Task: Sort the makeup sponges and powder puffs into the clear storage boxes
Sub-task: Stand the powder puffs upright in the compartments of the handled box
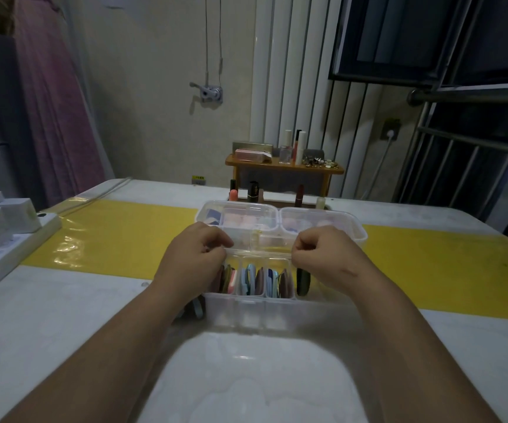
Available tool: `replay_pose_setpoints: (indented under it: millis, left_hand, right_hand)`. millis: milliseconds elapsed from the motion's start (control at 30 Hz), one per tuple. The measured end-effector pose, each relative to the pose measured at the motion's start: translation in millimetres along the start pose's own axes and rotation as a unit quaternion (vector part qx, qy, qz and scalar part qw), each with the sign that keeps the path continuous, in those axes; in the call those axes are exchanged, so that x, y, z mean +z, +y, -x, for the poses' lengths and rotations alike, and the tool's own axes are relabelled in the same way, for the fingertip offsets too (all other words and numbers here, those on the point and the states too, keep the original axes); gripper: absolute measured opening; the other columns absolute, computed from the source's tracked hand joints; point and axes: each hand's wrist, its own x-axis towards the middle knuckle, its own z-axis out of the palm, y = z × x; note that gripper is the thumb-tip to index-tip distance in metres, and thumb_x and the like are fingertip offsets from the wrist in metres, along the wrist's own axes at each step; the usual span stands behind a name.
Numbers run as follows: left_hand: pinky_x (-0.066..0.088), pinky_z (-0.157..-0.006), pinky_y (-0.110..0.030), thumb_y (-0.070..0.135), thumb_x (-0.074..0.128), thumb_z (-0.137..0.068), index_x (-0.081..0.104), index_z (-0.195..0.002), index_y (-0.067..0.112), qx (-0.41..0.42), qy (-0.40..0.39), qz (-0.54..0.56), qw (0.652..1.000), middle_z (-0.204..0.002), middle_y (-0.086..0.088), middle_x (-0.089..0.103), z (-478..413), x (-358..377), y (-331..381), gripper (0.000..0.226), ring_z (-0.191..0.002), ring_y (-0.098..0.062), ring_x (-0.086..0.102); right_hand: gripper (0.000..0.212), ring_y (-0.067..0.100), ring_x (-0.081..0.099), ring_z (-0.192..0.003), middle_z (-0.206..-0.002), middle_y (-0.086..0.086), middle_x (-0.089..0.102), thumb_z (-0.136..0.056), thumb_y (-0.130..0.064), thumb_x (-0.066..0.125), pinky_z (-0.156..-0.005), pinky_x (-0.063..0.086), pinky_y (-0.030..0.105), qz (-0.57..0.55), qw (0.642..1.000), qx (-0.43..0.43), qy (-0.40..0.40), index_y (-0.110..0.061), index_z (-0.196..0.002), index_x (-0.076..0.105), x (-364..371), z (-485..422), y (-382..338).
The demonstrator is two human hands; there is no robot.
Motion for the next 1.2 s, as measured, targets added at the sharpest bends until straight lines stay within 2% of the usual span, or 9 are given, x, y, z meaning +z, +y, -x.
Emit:
replay_pose_setpoints:
  millis: [100,267,500,667,767,900,1033,1133,1200]
  left_hand:
    - [0.038,-0.069,-0.023,0.001,0.057,-0.083,0.066,-0.083,0.027,-0.002,-0.001,0.003,1.0,-0.088,0.015,0.055,1,1,1,0.027,-0.082,-0.001,0.05]
    - [0.038,-0.068,-0.021,0.002,0.058,-0.081,0.068,-0.084,0.026,-0.006,-0.001,-0.003,1.0,-0.087,0.015,0.056,0,0,1,0.026,-0.08,0.0,0.05]
    - [0.039,-0.067,-0.021,0.002,0.06,-0.081,0.07,-0.086,0.023,-0.006,0.0,-0.008,1.0,-0.086,0.013,0.057,0,0,0,0.024,-0.077,-0.001,0.05]
    - [0.041,-0.07,-0.026,0.007,0.06,-0.084,0.071,-0.09,0.025,-0.011,0.013,-0.019,1.0,-0.091,0.008,0.059,-2,-1,-3,0.022,-0.08,-0.002,0.051]
    - [0.041,-0.067,-0.024,0.006,0.058,-0.086,0.069,-0.091,0.026,-0.018,0.014,-0.022,0.999,-0.091,0.008,0.059,-4,-5,-4,0.024,-0.079,-0.005,0.052]
    - [0.047,-0.067,-0.033,-0.004,0.051,-0.08,0.071,-0.087,0.024,-0.068,0.036,0.023,0.997,-0.091,0.006,0.062,-7,-14,-8,0.035,-0.079,-0.015,0.056]
    - [0.043,-0.057,-0.026,-0.009,0.044,-0.078,0.073,-0.089,0.027,-0.141,0.04,0.018,0.989,-0.097,0.006,0.067,-11,-18,-18,0.047,-0.073,-0.011,0.059]
    - [0.049,-0.072,-0.028,-0.006,0.048,-0.082,0.075,-0.098,0.025,-0.152,0.03,-0.057,0.986,-0.107,0.001,0.071,-16,-25,-30,0.044,-0.093,-0.018,0.063]
    - [0.051,-0.078,-0.03,-0.004,0.048,-0.083,0.075,-0.099,0.025,-0.164,0.01,-0.096,0.982,-0.11,0.0,0.071,-18,-32,-36,0.043,-0.099,-0.021,0.063]
  right_hand:
    - [0.015,0.019,0.063,-0.079,-0.075,-0.001,0.067,-0.081,-0.025,0.062,-0.075,0.058,0.041,0.054,0.997,0.023,-0.045,-0.024,-0.068,0.07,-1,1,-3]
    - [0.015,0.018,0.063,-0.081,-0.078,-0.002,0.068,-0.084,-0.02,0.061,-0.076,0.058,0.037,0.087,0.994,0.032,-0.054,-0.023,-0.072,0.07,-3,4,-9]
    - [0.009,0.015,0.063,-0.082,-0.082,-0.005,0.067,-0.078,-0.018,0.069,-0.079,0.059,0.038,0.089,0.994,0.045,-0.049,-0.026,-0.077,0.067,-2,3,-10]
    - [0.011,0.016,0.064,-0.083,-0.081,-0.004,0.07,-0.083,-0.019,0.063,-0.078,0.058,0.036,0.073,0.995,0.044,-0.046,-0.025,-0.076,0.069,-3,4,-9]
    - [0.015,0.016,0.065,-0.084,-0.081,-0.004,0.071,-0.085,-0.017,0.06,-0.081,0.057,0.038,0.061,0.996,0.048,-0.05,-0.025,-0.079,0.071,-5,4,-8]
    - [0.017,0.017,0.065,-0.084,-0.082,-0.004,0.069,-0.084,-0.014,0.059,-0.082,0.058,0.041,0.067,0.996,0.037,-0.045,-0.024,-0.078,0.071,-4,5,-8]
    - [0.018,0.017,0.064,-0.084,-0.082,-0.004,0.068,-0.084,-0.013,0.059,-0.083,0.058,0.042,0.06,0.997,0.028,-0.032,-0.025,-0.077,0.07,-2,4,-8]
    - [0.019,0.016,0.064,-0.082,-0.08,-0.005,0.068,-0.083,-0.012,0.059,-0.081,0.058,0.042,0.043,0.999,0.021,-0.015,-0.026,-0.075,0.07,-1,4,-6]
    - [0.02,0.015,0.063,-0.081,-0.08,-0.007,0.067,-0.083,-0.012,0.06,-0.079,0.058,0.041,0.036,0.999,0.011,-0.004,-0.027,-0.074,0.069,-1,4,-6]
